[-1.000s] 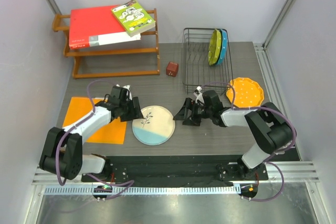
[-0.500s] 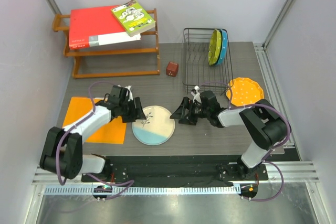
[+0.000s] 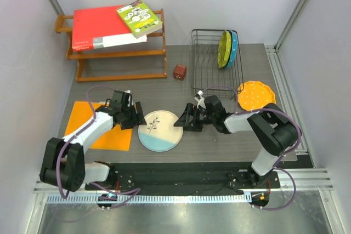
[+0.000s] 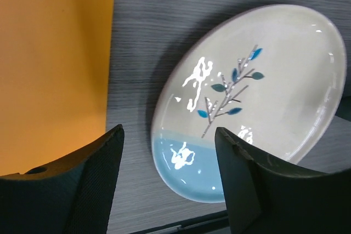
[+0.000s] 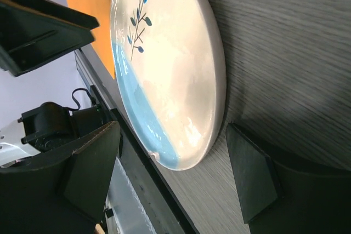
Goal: Load the plates into the dish rack
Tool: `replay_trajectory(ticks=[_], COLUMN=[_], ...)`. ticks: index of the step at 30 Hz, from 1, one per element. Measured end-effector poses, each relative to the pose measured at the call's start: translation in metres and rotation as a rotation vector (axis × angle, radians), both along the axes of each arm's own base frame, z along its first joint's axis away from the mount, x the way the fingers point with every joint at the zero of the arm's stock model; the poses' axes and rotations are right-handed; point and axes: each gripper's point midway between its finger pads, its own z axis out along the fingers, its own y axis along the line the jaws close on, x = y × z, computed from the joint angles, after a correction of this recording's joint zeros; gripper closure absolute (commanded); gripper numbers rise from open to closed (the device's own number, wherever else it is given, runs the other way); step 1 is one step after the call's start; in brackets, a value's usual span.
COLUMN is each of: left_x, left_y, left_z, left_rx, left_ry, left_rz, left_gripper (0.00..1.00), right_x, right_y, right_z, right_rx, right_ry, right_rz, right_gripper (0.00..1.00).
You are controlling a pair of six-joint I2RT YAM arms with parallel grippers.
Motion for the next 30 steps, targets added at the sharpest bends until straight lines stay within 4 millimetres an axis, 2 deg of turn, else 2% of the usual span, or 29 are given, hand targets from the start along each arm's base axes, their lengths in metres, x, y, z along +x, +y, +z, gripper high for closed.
replay_trajectory(ticks=[3, 6, 12, 13, 17, 21, 24, 30], left_x=[-0.004, -0.007, 0.004, 0.005, 0.010, 0.013, 0.016, 0.020], left_y=[0.005, 0.005, -0.013, -0.014, -0.009, -0.006, -0.005, -0.011], left_z=[-0.017, -0.032, -0.033, -0.034, -0.036, -0.039, -0.039, -0.039], left_rx=[0.022, 0.023, -0.071, -0.079, -0.088, -0.080, -0.085, -0.124], left_ry=[0.056, 0.097, 0.084, 0.086, 0.085, 0.073, 0.063, 0.053], left_rz=[0.015, 0.013, -0.009, -0.007, 0.012, 0.011, 0.009, -0.010], left_gripper=[0.33, 0.39, 0.55, 0.60, 0.71, 0.90, 0.99, 1.00], right_x=[-0.002, -0.001, 0.000, 0.000, 0.001, 0.001, 0.001, 0.007], right_y=[0.003, 0.004, 0.008, 0.008, 0.007, 0.008, 0.008, 0.016], right_z=[0.000, -0.001, 0.000, 0.000, 0.000, -0.001, -0.001, -0.002], right_rx=[-0.001, 0.001, 0.029, 0.036, 0.055, 0.061, 0.063, 0.063], right_ry=[0.000, 0.005, 0.029, 0.033, 0.042, 0.050, 0.060, 0.069], right_rz=[0.009, 0.007, -0.006, -0.009, -0.016, -0.020, -0.024, -0.028], right_gripper=[0.16, 0.14, 0.11, 0.12, 0.14, 0.16, 0.18, 0.21])
